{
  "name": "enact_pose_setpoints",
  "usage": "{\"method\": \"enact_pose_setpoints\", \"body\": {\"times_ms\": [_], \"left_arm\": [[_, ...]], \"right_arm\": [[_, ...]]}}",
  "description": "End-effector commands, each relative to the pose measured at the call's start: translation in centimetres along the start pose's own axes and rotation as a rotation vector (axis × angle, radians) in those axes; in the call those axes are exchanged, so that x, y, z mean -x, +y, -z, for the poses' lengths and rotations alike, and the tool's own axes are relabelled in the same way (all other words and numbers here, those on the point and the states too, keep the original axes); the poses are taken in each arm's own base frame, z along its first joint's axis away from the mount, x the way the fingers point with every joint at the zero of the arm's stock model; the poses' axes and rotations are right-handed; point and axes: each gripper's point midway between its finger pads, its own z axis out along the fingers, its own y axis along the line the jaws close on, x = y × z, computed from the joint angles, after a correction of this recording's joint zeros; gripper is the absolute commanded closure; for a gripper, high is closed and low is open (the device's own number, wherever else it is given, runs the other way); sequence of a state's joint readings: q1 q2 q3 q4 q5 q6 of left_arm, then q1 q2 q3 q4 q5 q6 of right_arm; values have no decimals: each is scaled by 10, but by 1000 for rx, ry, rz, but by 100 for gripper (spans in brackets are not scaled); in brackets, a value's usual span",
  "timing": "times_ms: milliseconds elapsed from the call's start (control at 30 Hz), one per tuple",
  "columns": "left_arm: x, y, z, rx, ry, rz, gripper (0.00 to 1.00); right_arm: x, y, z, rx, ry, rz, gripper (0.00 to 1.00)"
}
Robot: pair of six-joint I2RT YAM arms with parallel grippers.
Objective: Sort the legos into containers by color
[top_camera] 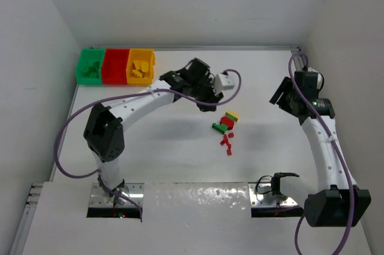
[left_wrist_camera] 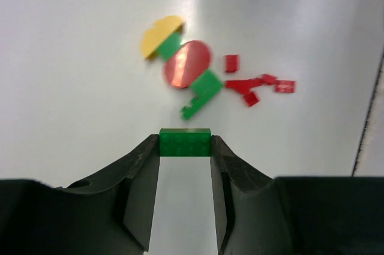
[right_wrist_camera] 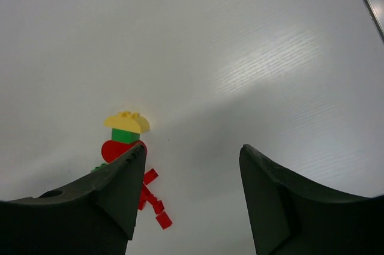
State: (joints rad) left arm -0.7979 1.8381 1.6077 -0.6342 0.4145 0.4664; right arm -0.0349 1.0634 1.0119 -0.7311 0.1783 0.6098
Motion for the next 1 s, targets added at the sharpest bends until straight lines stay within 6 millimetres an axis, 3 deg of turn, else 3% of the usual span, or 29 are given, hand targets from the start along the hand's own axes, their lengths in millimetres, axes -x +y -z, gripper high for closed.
{"method": "enact_pose_setpoints", "body": {"times_ms": [0, 33, 67, 133, 167, 200, 233, 267, 300, 333, 367, 433, 533, 567, 633, 767, 967], "left_arm": [[-8, 49, 49, 120, -51, 95, 95], [-7, 64, 64, 163, -76, 119, 95], [-17, 106, 90, 269, -111, 199, 95], [-24, 153, 129, 392, -176, 307, 97], [-49, 196, 168, 501, -206, 391, 97], [-69, 221, 183, 549, -213, 456, 97], [-76, 244, 209, 611, -252, 517, 97], [-112, 278, 252, 724, -280, 604, 98], [-143, 297, 268, 772, -284, 682, 98], [-157, 311, 290, 831, -308, 728, 98], [-194, 329, 318, 913, -313, 781, 98], [-236, 345, 352, 1046, -292, 832, 98], [-281, 368, 380, 1188, -280, 875, 97], [-297, 377, 376, 1203, -269, 894, 97], [-311, 391, 392, 1265, -279, 906, 97], [-346, 414, 381, 1299, -268, 939, 97], [-373, 440, 376, 1364, -250, 920, 97]], "right_arm": [[26, 25, 1, 83, -51, -20, 37], [30, 28, 1, 93, -56, -25, 38], [30, 32, -2, 101, -51, -34, 38], [30, 38, -5, 127, -42, -45, 39], [28, 44, -8, 140, -34, -45, 40], [24, 46, -12, 142, -24, -45, 40], [22, 46, -15, 144, -17, -45, 40], [16, 55, -16, 164, 1, -28, 40], [9, 57, -22, 165, 33, -26, 40], [5, 58, -25, 165, 48, -28, 40], [0, 59, -30, 161, 69, -23, 40], [-4, 62, -33, 160, 83, -20, 40], [-9, 64, -37, 155, 94, -18, 40], [-10, 65, -38, 156, 96, -16, 40], [-14, 68, -38, 154, 115, -5, 40], [-17, 65, -34, 105, 129, 52, 40], [-13, 61, -21, 64, 120, 65, 40]]}}
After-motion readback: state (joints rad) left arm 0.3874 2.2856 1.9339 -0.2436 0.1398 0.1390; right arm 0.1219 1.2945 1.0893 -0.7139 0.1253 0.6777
